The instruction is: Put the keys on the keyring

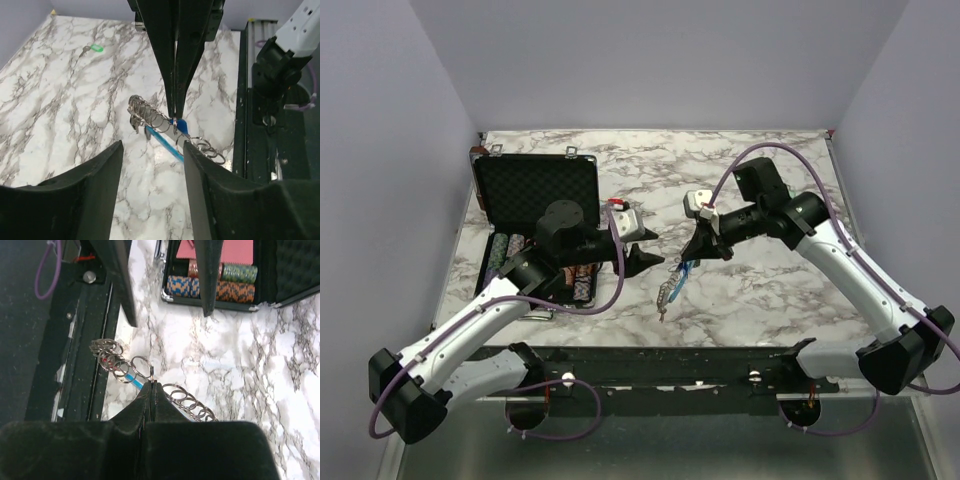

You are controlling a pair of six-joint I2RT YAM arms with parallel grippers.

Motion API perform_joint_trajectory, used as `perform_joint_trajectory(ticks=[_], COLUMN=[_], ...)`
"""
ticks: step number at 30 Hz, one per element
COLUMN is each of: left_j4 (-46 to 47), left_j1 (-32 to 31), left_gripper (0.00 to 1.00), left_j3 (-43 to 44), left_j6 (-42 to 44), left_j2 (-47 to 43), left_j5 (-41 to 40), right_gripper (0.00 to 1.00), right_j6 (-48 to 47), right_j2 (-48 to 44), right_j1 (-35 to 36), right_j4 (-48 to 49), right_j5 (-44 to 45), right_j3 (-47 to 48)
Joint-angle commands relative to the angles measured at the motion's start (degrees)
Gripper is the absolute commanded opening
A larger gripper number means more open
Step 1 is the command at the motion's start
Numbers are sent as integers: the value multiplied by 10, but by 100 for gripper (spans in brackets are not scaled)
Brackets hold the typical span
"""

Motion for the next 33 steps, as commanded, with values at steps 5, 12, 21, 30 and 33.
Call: perform_joint_trajectory(ticks=[5, 12, 21, 30, 33], left_j4=[-48, -4, 2, -11, -11], left_j1=[-38, -67, -79, -84, -85], left_gripper=[48, 38, 29, 26, 25], left_j3=[46, 35, 30, 33, 35], left_j6=[84, 68, 74, 82, 81], left_j2=[73, 97, 102, 111, 114], left_j5=[5, -8, -52, -57, -54], right_gripper=[0, 0, 0, 0, 0], right_j6=[-44, -17, 4, 12, 17], right_j2=[18, 18, 19, 19, 19], right_j1=[11, 11, 11, 11, 11], right_j4=[-61, -44, -35, -28, -27], right_j5=[50, 46, 34, 29, 27], right_j3=[36, 30, 32, 27, 27])
